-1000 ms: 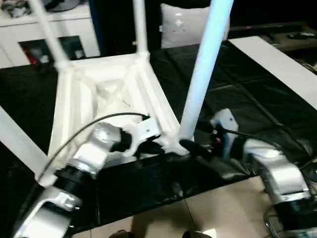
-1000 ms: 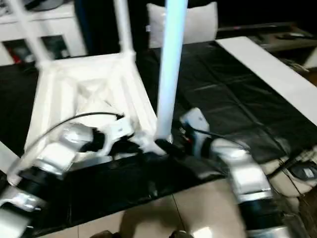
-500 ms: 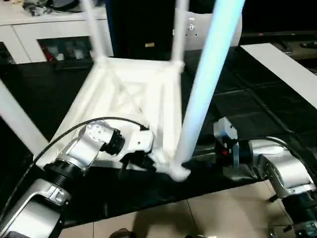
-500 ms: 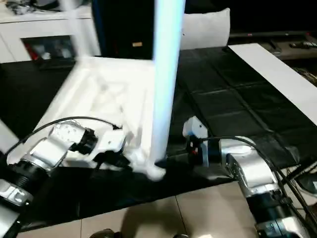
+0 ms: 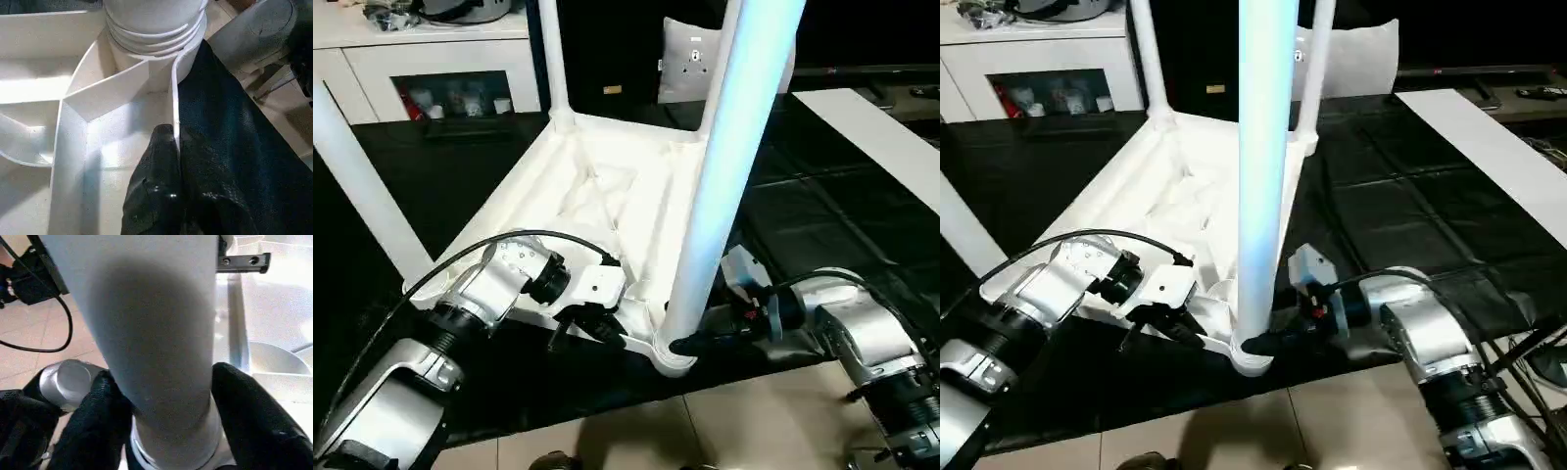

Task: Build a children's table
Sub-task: Rotate leg to tighten

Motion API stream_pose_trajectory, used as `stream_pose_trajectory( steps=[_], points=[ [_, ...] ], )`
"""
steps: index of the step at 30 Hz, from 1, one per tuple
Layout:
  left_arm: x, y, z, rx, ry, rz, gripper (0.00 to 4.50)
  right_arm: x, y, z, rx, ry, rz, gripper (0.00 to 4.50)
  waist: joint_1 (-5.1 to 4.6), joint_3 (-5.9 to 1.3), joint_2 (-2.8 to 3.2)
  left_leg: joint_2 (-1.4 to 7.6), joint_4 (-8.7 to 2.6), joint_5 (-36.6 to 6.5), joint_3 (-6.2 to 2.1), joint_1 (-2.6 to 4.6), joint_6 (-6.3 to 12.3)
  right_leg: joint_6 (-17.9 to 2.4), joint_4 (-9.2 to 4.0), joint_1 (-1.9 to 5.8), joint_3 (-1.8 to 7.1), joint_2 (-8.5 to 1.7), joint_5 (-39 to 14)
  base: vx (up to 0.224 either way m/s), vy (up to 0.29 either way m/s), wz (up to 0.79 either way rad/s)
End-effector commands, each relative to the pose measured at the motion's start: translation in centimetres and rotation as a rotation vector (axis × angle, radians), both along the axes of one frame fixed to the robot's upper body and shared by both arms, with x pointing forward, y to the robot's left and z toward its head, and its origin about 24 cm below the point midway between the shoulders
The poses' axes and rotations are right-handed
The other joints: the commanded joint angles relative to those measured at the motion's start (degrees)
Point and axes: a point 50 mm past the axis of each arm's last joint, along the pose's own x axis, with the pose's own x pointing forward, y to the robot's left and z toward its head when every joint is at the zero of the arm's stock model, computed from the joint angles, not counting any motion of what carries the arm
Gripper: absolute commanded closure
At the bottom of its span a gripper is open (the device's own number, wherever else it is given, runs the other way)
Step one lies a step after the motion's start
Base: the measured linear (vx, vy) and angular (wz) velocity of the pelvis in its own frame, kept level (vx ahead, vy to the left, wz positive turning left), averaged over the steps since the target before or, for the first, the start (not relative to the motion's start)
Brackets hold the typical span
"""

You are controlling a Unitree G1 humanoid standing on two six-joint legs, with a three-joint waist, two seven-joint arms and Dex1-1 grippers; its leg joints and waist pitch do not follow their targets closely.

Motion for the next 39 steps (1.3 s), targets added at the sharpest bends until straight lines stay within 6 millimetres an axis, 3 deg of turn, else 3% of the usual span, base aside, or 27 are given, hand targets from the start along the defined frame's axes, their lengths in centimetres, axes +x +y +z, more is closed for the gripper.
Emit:
stream_pose_trajectory(
  steps=[1,9,11,13,17,18,19,20,21,22,23,24,25,26,27,29,30,32,34,36,37,39],
  points=[
    [-0.1,-1.1,0.8,0.006,-0.021,-0.099,4.5,0.3,0.1,0.5,0.0,0.001,0.018,2.11,-0.43,-4.87,-0.64,3.86,-4.74,-13.5,-1.37,2.13,1.06,-12.91,-2.9,2.16,2.71,-2.85,-16.37,0.0,0.0,0.0],
    [0.3,-0.9,1.0,-0.023,-0.018,-0.049,4.5,-0.3,0.4,0.7,0.037,0.06,0.026,2.45,-0.05,-4.92,-0.83,3.91,-4.74,-12.82,-1.38,2.17,0.84,-12.57,-2.81,2.21,2.75,-2.94,-16.75,0.0,0.0,0.0],
    [0.4,-0.9,1.0,-0.052,-0.017,0.009,4.5,-0.4,0.8,0.5,0.032,0.072,-0.009,2.46,0.01,-4.87,-0.32,3.88,-4.75,-12.72,-1.4,2.18,0.71,-12.74,-2.73,2.17,2.76,-2.89,-16.51,0.0,0.0,0.0],
    [0.4,-0.9,1.0,-0.087,-0.002,0.099,4.5,-0.6,1.6,0.5,0.035,0.056,-0.06,2.46,-0.19,-4.71,-0.48,3.98,-5.05,-13.64,-1.54,2.12,-0.07,-12.24,-2.81,2.18,2.86,-2.9,-17.22,0.0,0.0,0.0],
    [0.4,-1.4,1.0,-0.157,0.015,0.298,4.5,0.2,4.2,0.1,0.068,0.028,-0.295,2.46,-1.44,-4.11,-0.81,3.44,-5.13,-19.43,-2.0,2.2,-2.54,-9.41,-3.78,1.73,2.81,-3.02,-28.22,0.0,0.0,0.0],
    [0.5,-1.8,1.0,-0.171,0.012,0.373,4.5,0.8,5.1,0.0,0.094,0.039,-0.402,2.46,-2.82,-3.89,-1.63,3.07,-4.92,-22.33,-2.37,2.14,-3.45,-6.38,-4.58,1.52,2.34,-3.03,-35.81,0.0,0.0,0.0],
    [0.6,-2.0,1.0,-0.181,0.013,0.409,4.5,1.1,5.4,-0.1,0.097,0.042,-0.449,2.47,-3.22,-3.8,-1.37,3.01,-4.89,-22.39,-2.62,1.99,-3.77,-5.83,-4.55,1.53,2.23,-3.2,-37.09,0.0,0.0,0.0],
    [0.7,-2.5,1.0,-0.209,0.016,0.484,4.5,1.5,6.1,-0.3,0.091,0.042,-0.527,2.47,-4.27,-3.68,-1.33,2.68,-4.79,-23.41,-3.04,1.41,-4.0,-3.55,-5.25,1.8,1.52,-3.19,-40.85,0.0,0.0,0.0],
    [0.7,-2.6,1.0,-0.217,0.018,0.508,4.5,1.7,6.2,-0.4,0.088,0.042,-0.551,2.48,-4.74,-3.74,-0.95,2.94,-4.78,-24.21,-3.22,1.66,-4.56,-3.51,-5.13,1.71,1.43,-3.22,-40.62,0.0,0.0,0.0],
    [1.0,-3.3,0.9,-0.243,0.011,0.607,4.5,2.4,7.0,-0.7,0.072,0.038,-0.675,2.48,-6.04,-3.66,-1.07,2.98,-4.98,-25.86,-3.57,1.32,-4.81,-3.45,-5.28,1.78,0.89,-2.92,-39.66,0.0,0.0,0.0],
    [1.0,-3.5,1.0,-0.248,0.008,0.639,4.5,2.6,7.2,-0.7,0.068,0.041,-0.716,2.49,-6.42,-3.61,-0.94,2.93,-4.98,-27.01,-3.65,1.53,-4.92,-3.41,-5.59,1.64,0.64,-2.89,-39.82,0.0,0.0,0.0],
    [1.0,-3.8,1.1,-0.259,-0.002,0.67,4.5,2.9,7.4,-0.7,0.064,0.039,-0.773,2.49,-7.46,-3.73,-1.24,2.77,-4.85,-28.72,-3.96,1.64,-4.84,-3.15,-5.98,1.79,0.1,-2.9,-39.89,0.0,0.0,0.0],
    [1.1,-4.0,1.2,-0.269,-0.013,0.692,4.5,3.2,7.4,-0.8,0.057,0.03,-0.823,2.49,-8.3,-3.7,-0.87,2.75,-4.86,-29.23,-4.12,1.58,-4.39,-3.37,-6.13,1.93,-0.01,-3.01,-38.83,0.0,0.0,0.0],
    [1.2,-4.2,1.3,-0.274,-0.021,0.709,4.5,3.4,7.5,-0.8,0.052,0.026,-0.861,2.5,-8.3,-3.7,-0.87,2.75,-4.86,-29.23,-4.12,1.58,-4.39,-3.37,-6.13,1.93,-0.01,-3.01,-38.83,0.0,0.0,0.0],
    [1.5,-4.7,1.6,-0.295,-0.044,0.765,4.5,3.9,7.6,-0.9,0.044,0.025,-0.975,2.5,-9.32,-3.75,-0.83,2.64,-4.8,-29.77,-4.26,1.48,-4.15,-3.66,-6.39,1.85,-0.24,-2.97,-37.87,0.0,0.0,0.0],
    [1.9,-5.2,1.9,-0.322,-0.058,0.824,4.5,4.2,8.1,-0.9,0.066,0.049,-1.05,2.5,-10.14,-3.83,-0.88,2.45,-4.59,-29.8,-4.22,1.65,-3.72,-4.13,-6.68,1.71,-0.44,-3.01,-36.99,0.0,0.0,0.0],
    [1.8,-5.7,2.1,-0.338,-0.057,0.855,4.5,4.3,8.6,-0.5,0.088,0.029,-1.06,2.5,-10.24,-3.91,-0.86,2.41,-4.53,-29.41,-4.19,1.77,-3.27,-4.55,-6.78,1.68,-0.39,-3.03,-35.78,0.0,0.0,0.0],
    [1.8,-5.9,2.2,-0.346,-0.059,0.858,4.5,4.3,8.8,0.0,0.114,0.004,-1.06,1.82,-10.43,-3.95,-0.59,2.59,-4.77,-28.32,-4.13,1.41,-2.75,-5.69,-6.27,1.85,0.02,-2.93,-32.41,0.0,0.0,0.0],
    [1.8,-5.9,2.2,-0.342,-0.071,0.857,4.5,4.4,8.9,0.3,0.135,0.0,-1.063,1.82,-10.62,-4.17,-0.68,2.7,-5.01,-27.02,-4.09,0.93,-2.22,-6.75,-5.73,2.21,0.34,-2.87,-28.88,0.0,0.0,0.0],
    [1.7,-5.9,2.1,-0.334,-0.078,0.855,4.5,4.4,8.9,0.4,0.14,-0.008,-1.062,1.46,-10.52,-4.45,-0.73,2.72,-5.06,-24.2,-3.8,0.67,-1.47,-8.49,-5.16,2.38,0.76,-2.82,-24.01,0.0,0.0,0.0],
    [1.6,-5.7,2.1,-0.324,-0.085,0.838,4.5,4.5,8.6,0.7,0.149,-0.031,-1.049,1.37,-10.23,-4.75,-0.66,2.69,-4.9,-20.01,-3.46,0.37,-0.18,-9.89,-4.62,2.71,1.04,-2.88,-19.22,0.0,0.0,0.0],
    [1.5,-5.5,2.0,-0.316,-0.089,0.813,4.5,4.6,8.0,0.9,0.159,-0.054,-1.029,1.33,-9.89,-4.91,-0.55,2.68,-4.62,-16.96,-3.13,0.35,1.45,-10.84,-4.34,2.78,1.17,-2.79,-16.26,0.0,0.0,0.0]
  ],
)
